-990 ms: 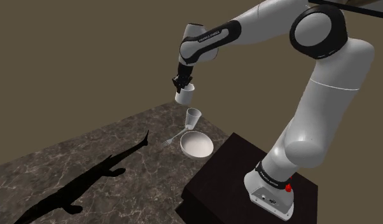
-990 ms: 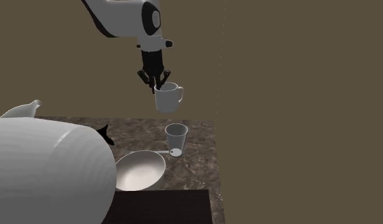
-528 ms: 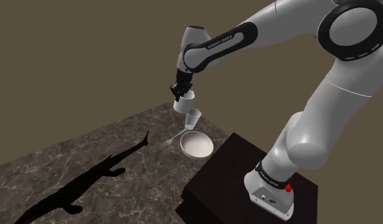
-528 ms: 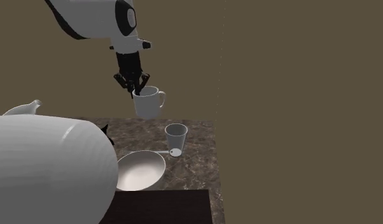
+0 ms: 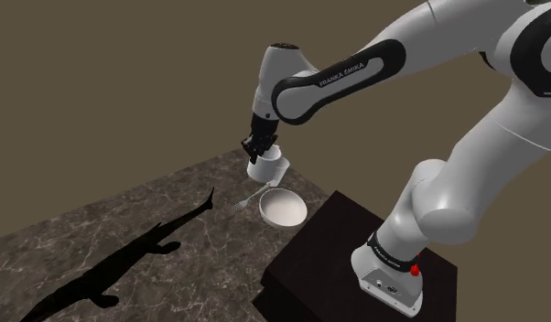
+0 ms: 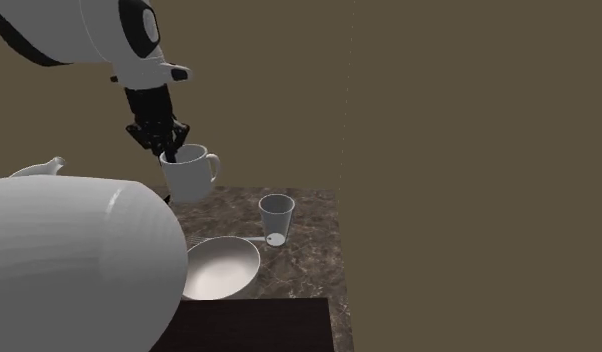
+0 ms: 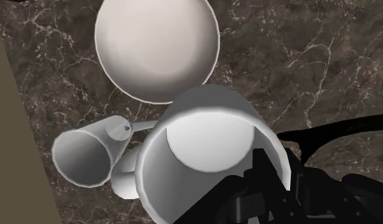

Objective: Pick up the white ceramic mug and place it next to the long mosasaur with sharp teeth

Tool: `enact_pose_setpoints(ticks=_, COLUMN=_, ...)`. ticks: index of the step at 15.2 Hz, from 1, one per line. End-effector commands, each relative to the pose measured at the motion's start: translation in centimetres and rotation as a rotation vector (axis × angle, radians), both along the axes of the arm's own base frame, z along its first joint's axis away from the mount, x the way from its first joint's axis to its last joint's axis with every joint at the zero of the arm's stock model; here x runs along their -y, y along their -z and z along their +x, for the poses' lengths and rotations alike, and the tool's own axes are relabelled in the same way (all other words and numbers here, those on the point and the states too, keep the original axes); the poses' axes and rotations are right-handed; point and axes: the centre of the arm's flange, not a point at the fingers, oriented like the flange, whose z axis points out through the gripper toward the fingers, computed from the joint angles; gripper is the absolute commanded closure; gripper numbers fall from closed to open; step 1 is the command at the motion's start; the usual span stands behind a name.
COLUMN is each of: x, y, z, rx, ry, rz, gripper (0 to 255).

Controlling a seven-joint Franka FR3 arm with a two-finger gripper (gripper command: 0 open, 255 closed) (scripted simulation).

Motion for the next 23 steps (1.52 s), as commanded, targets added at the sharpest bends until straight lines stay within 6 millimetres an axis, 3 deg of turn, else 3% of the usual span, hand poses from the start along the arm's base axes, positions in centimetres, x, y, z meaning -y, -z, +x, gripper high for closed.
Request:
enact_pose_setpoints(ticks=1, x=-2.2, y=0.3, z=-1.5, rx=0.000, ry=0.002, rz=0.000, gripper=255)
enact_pose_setpoints(ticks=6, x=-7.5, y=0.3, z=-5.5, rx=0.000, ry=0.002, rz=0.000, gripper=255)
enact_pose_setpoints(ticks=23, x=-7.5, y=9.3, z=-5.5, rx=0.000, ry=0.002, rz=0.000, gripper=255)
